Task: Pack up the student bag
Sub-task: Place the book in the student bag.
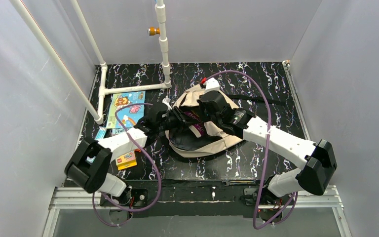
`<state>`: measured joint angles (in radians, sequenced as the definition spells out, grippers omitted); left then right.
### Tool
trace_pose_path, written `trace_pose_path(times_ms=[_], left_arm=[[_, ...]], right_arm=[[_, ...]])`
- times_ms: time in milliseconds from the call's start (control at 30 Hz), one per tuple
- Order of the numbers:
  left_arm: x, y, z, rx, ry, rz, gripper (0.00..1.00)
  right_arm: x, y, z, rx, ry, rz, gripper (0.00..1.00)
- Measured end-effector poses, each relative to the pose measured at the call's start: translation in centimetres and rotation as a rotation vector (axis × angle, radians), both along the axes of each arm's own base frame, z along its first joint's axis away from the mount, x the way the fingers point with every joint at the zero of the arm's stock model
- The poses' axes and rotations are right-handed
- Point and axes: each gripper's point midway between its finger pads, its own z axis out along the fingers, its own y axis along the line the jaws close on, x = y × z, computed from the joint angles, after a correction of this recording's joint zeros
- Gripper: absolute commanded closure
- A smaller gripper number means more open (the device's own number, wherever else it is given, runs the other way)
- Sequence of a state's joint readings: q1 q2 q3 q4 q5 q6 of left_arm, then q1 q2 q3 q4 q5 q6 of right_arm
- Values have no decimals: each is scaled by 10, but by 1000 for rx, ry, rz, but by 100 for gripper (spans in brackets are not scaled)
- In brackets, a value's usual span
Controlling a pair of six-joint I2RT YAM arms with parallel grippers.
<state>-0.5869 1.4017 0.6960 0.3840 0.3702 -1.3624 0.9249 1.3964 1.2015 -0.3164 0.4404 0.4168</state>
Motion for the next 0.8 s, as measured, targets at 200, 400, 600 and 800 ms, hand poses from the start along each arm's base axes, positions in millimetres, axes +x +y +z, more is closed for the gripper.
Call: trace_pose_path(times_ms=[200, 400, 600, 800], left_arm=[[36, -17, -17, 29, -32, 46, 100], [66, -35, -22, 25, -67, 57, 100], [76, -48, -36, 61, -2, 40, 63], [70, -40, -53, 240, 74, 4, 34]], right_arm=[[0, 0, 1, 1, -2, -1, 99], [3, -3, 1, -5, -9, -11, 99], [6, -12, 0, -48, -24, -29, 99], [8, -26, -1, -101, -45, -57, 99]])
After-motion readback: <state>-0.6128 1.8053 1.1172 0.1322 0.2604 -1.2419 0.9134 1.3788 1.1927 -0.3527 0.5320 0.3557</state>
